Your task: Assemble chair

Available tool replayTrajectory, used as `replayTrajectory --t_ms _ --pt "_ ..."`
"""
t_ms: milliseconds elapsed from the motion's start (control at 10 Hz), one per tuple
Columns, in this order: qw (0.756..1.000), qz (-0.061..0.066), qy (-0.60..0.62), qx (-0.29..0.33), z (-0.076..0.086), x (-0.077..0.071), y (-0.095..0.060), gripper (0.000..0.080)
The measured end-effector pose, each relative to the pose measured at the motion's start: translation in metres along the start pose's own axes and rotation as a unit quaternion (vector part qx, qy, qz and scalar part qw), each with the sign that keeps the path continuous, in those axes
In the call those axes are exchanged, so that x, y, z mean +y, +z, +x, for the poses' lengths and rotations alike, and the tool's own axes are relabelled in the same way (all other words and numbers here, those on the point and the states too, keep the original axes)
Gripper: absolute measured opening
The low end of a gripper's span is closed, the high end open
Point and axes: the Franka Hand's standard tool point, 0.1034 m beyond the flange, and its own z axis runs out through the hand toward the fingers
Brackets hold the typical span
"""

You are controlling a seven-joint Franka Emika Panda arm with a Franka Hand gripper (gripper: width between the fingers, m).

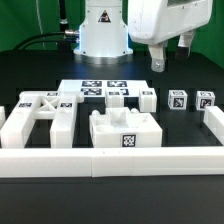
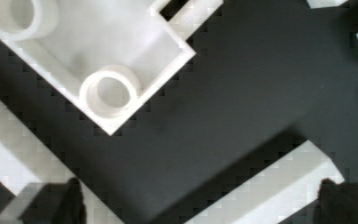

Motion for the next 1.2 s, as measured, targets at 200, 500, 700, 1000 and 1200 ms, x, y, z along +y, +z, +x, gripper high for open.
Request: replayTrajectory --t_ms 200,500,700,1000,1200 --pt "1.000 0.000 0.000 0.000 0.0000 0.0000 0.0000 0.0649" --pt "1.000 0.000 0.000 0.000 -0.0001 -0.0001 0.0003 0.0649" --pt "1.000 0.000 0.000 0.000 -0.0001 -0.0002 0.0006 0.0649" --pt "1.000 0.001 0.000 0.000 -0.0002 -0.0002 0.0008 0.0649" --pt "1.000 0.001 0.012 0.000 -0.0001 -0.0003 0.0009 0.0649"
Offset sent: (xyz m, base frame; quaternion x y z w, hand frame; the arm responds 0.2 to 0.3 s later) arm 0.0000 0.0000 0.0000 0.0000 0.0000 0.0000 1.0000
